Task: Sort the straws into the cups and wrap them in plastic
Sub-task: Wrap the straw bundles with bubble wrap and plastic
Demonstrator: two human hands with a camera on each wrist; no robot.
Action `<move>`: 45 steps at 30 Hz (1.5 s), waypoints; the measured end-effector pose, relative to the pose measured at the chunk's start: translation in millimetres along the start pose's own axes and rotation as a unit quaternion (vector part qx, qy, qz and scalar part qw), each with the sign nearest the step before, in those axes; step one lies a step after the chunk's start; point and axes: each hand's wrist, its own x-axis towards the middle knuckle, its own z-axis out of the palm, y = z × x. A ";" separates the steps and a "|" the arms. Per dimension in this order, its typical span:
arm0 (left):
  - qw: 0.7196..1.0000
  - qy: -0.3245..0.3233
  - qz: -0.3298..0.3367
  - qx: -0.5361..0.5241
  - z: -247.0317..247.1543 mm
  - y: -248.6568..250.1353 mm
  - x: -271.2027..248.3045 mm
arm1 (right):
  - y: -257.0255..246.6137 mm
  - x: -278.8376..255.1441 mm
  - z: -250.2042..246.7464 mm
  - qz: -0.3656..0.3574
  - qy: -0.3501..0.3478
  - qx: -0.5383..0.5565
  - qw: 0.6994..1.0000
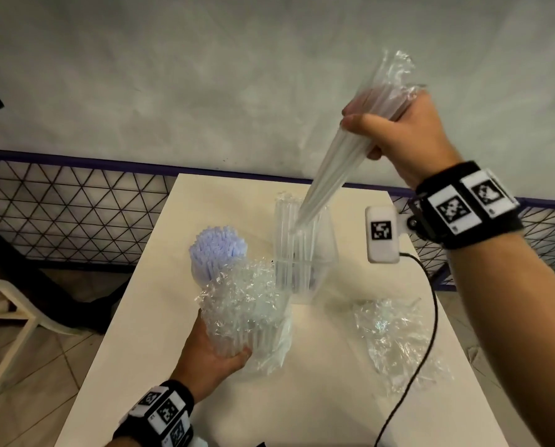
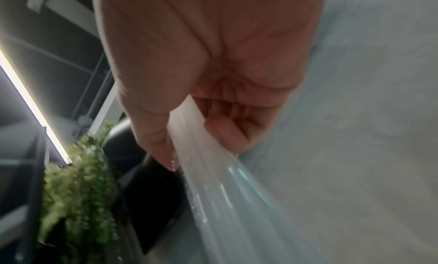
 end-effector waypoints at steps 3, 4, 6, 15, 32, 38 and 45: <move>1.000 0.001 -0.003 -0.005 0.8 0.4 -0.4 | 37.6 23.1 10.0 0.060 0.007 -0.061 0.996; 1.000 -0.001 -0.005 -0.008 1.7 0.5 -0.3 | 55.1 25.0 16.2 0.093 -0.003 -0.079 0.992; 1.000 -0.003 -0.011 -0.012 2.5 1.2 -0.5 | 87.3 19.8 30.9 0.164 -0.048 -0.126 0.977; 0.998 -0.009 -0.014 -0.056 2.3 0.4 -1.6 | 128.0 12.1 45.3 0.201 -0.168 -0.376 0.889; 1.000 0.011 -0.021 -0.019 1.8 1.9 -2.6 | 147.2 32.8 80.0 0.015 -0.264 -0.509 0.819; 1.000 0.016 -0.016 -0.020 3.6 2.4 -3.6 | 148.5 35.8 83.3 0.060 -0.306 -0.489 0.815; 1.000 0.013 -0.012 -0.020 2.1 -1.4 -2.6 | 159.8 32.0 81.1 0.077 -0.292 -0.538 0.787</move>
